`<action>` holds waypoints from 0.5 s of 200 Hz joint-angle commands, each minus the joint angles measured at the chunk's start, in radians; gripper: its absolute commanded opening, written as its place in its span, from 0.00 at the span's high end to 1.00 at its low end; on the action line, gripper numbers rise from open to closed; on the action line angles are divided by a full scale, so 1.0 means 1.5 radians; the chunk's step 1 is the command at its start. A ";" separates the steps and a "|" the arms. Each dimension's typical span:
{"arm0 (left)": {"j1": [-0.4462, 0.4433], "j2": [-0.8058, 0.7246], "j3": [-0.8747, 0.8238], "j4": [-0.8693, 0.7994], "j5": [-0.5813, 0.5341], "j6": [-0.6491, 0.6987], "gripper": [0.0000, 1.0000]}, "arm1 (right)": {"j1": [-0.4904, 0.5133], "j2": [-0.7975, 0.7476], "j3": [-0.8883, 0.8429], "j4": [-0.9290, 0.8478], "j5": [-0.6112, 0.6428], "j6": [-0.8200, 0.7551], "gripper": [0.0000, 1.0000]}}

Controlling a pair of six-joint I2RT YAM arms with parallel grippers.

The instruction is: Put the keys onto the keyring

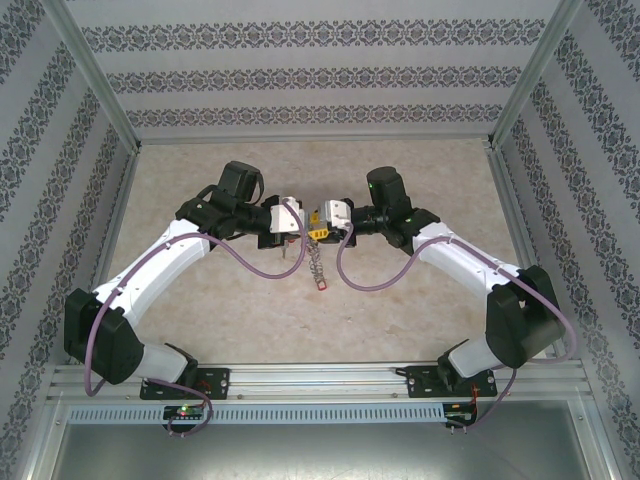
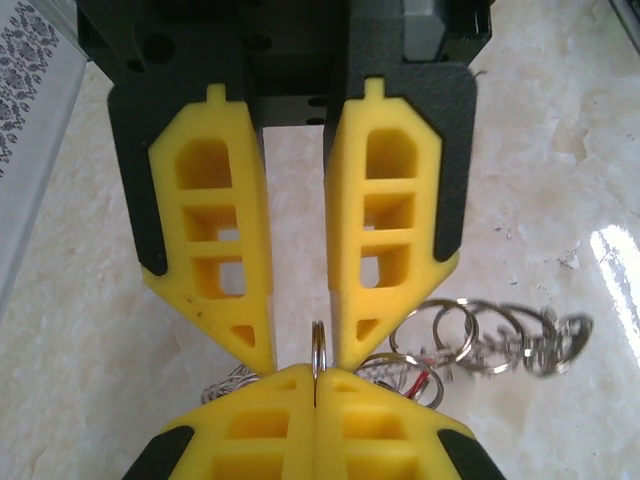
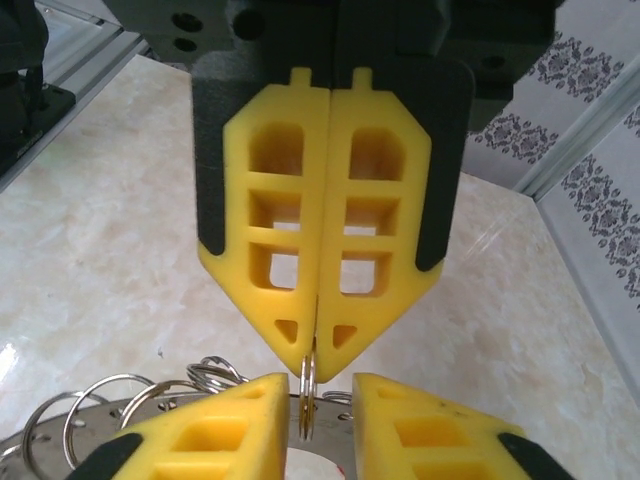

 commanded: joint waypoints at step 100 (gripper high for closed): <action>0.020 -0.001 0.008 0.013 0.070 -0.011 0.73 | -0.027 -0.014 -0.027 0.075 -0.051 0.064 1.00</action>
